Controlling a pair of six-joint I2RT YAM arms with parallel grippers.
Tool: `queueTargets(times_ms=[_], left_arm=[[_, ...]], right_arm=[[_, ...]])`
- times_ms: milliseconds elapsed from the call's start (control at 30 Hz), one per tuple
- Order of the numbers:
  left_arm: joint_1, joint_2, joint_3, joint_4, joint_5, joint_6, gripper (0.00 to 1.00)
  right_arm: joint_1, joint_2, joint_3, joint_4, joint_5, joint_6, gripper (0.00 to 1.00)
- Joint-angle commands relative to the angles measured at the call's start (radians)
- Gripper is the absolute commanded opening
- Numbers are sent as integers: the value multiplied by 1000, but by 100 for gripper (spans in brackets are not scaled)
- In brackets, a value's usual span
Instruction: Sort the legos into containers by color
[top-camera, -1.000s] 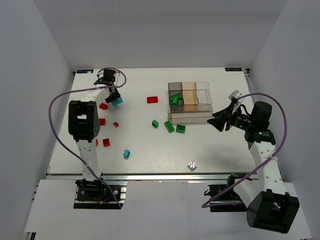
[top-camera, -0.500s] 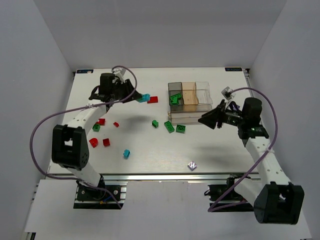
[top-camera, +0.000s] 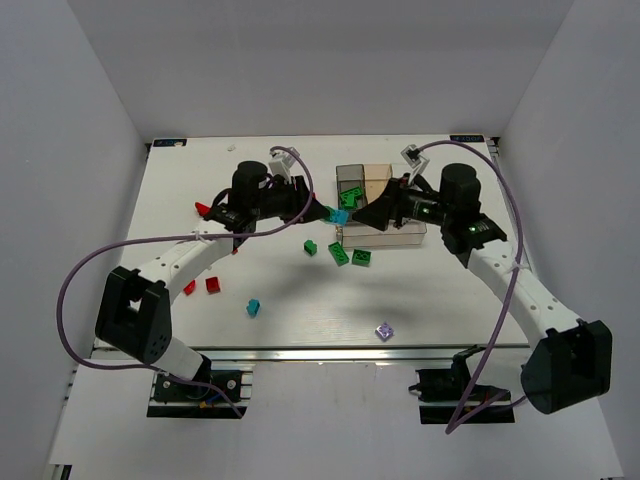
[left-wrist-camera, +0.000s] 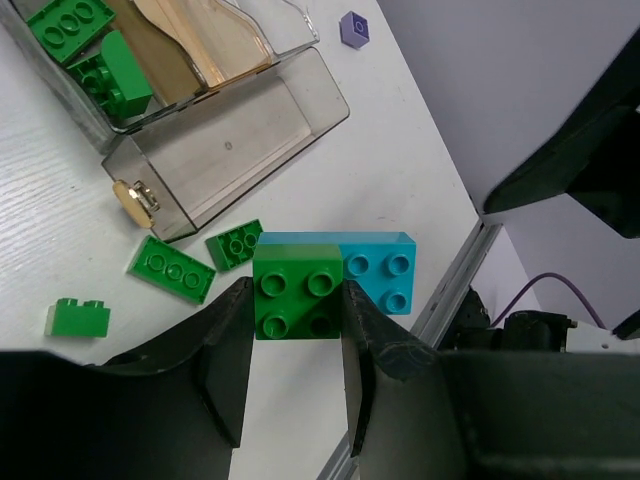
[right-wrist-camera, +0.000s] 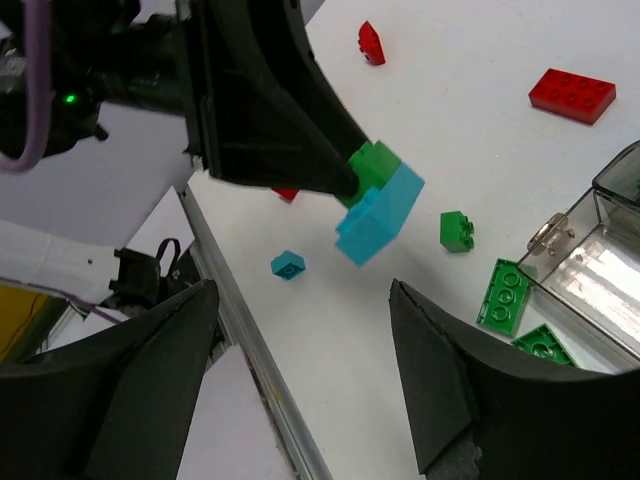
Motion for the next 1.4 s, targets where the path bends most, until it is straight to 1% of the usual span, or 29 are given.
queueTargets(times_ms=[0,33,100,133,233,333,367,400,467,500,567,600,667,700,767,800,833,900,933,967,1100,1133,1167,1233,1267,1300,1367], left_arm=[[-38,-2,51,25,-62,-7,0],[-53,6,69,25,-71,-6,0],[-63,24,80,25,-76,-9,0],[-78,27,93,-5,-97,-7,0],[-104,30,100,-3,-123,-6,0],[-126,37,111,-10,-142,-1,0],[-126,43,122,-15,-148,2,0],[-135,47,126,-21,-156,4,0],[-146,53,133,-30,-172,10,0],[-146,53,134,-33,-176,10,0],[-155,55,136,-33,-182,13,0],[-155,56,137,-38,-183,13,0],[-164,58,139,-44,-197,20,0],[-164,56,148,-53,-237,23,0],[-164,55,162,-96,-292,31,0],[-155,52,174,-108,-362,31,0],[-135,44,175,-115,-379,30,0],[-135,27,182,-113,-439,34,0],[-135,30,207,-127,-489,46,0],[-135,41,223,-136,-505,50,0],[-135,92,271,-141,-502,56,0],[-135,107,292,-136,-479,60,0],[-135,151,306,-138,-472,62,0],[-135,202,355,-136,-443,63,0],[-135,226,375,-139,-438,62,0],[-135,284,398,-141,-433,62,0],[-135,340,480,-141,-412,63,0]], right_arm=[[34,50,65,-49,118,26,76],[44,61,76,-85,130,23,77],[51,89,85,-98,141,23,78],[56,102,87,-100,155,19,77],[67,125,107,-130,192,13,77],[70,144,116,-143,223,6,73],[71,145,117,-141,227,6,70],[70,150,119,-140,227,5,63],[71,150,113,-133,233,6,53],[71,145,107,-127,238,3,44],[70,138,88,-107,242,3,34],[67,136,84,-104,243,-3,21],[65,127,65,-83,244,-6,5],[64,119,59,-75,262,-7,0],[62,109,47,-75,296,-30,0],[59,110,45,-78,339,-43,0],[55,116,45,-86,360,-68,0],[44,130,50,-95,393,-89,0],[38,141,47,-97,397,-98,0],[33,142,47,-94,405,-101,0],[25,158,45,-63,471,-119,0],[19,165,48,-63,483,-131,0],[18,173,67,-32,515,-156,0],[10,226,97,-41,532,-181,0],[10,243,128,-49,570,-200,0],[7,283,137,-49,581,-210,0],[7,316,149,-49,636,-239,0]])
